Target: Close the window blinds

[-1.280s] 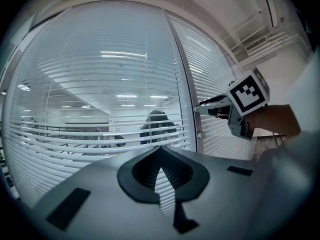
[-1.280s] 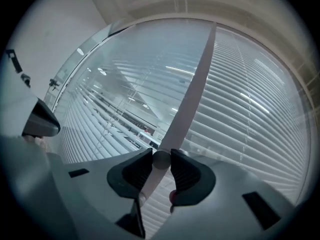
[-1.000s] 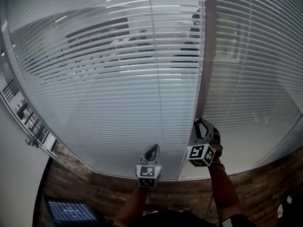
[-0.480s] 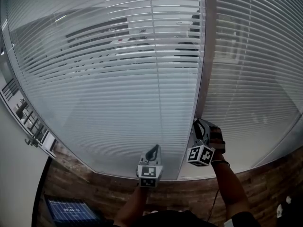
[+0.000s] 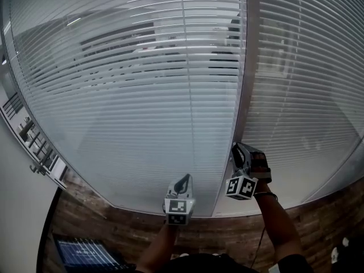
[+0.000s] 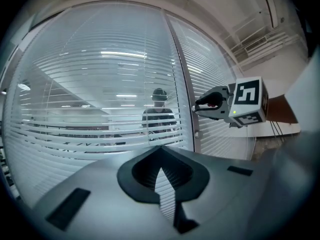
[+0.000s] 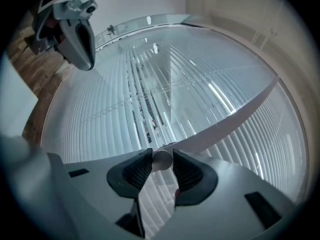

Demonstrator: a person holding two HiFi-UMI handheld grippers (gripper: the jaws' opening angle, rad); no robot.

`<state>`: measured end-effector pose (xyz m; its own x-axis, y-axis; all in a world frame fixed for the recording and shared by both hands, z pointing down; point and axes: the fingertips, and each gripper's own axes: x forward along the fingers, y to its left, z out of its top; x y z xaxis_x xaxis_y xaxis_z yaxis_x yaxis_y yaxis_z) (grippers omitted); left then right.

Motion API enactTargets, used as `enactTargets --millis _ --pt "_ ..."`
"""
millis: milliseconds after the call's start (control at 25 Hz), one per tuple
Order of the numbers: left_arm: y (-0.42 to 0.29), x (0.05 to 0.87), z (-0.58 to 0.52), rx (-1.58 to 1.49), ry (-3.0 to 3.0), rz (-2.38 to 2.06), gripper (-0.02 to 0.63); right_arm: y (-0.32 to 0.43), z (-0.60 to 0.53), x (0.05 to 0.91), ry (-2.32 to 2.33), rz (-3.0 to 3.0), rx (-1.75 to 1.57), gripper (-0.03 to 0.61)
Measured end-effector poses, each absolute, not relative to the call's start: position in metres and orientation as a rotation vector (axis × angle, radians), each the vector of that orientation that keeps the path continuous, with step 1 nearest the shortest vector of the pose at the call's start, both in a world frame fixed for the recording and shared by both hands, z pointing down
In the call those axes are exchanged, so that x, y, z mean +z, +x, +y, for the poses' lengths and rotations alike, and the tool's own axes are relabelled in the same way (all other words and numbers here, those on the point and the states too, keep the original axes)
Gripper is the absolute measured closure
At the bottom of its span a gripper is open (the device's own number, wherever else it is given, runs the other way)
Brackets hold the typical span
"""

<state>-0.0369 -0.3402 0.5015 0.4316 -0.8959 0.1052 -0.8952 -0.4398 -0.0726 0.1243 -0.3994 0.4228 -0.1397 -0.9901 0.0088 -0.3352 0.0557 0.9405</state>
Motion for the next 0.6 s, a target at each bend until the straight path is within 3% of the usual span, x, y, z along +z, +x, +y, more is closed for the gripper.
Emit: enactTargets --millis 600 --pt "-0.038 0.498 -0.334 -0.211 -2.654 1.664 0.620 0.142 -0.403 0.424 1.978 -2.182 -0.289 0.436"
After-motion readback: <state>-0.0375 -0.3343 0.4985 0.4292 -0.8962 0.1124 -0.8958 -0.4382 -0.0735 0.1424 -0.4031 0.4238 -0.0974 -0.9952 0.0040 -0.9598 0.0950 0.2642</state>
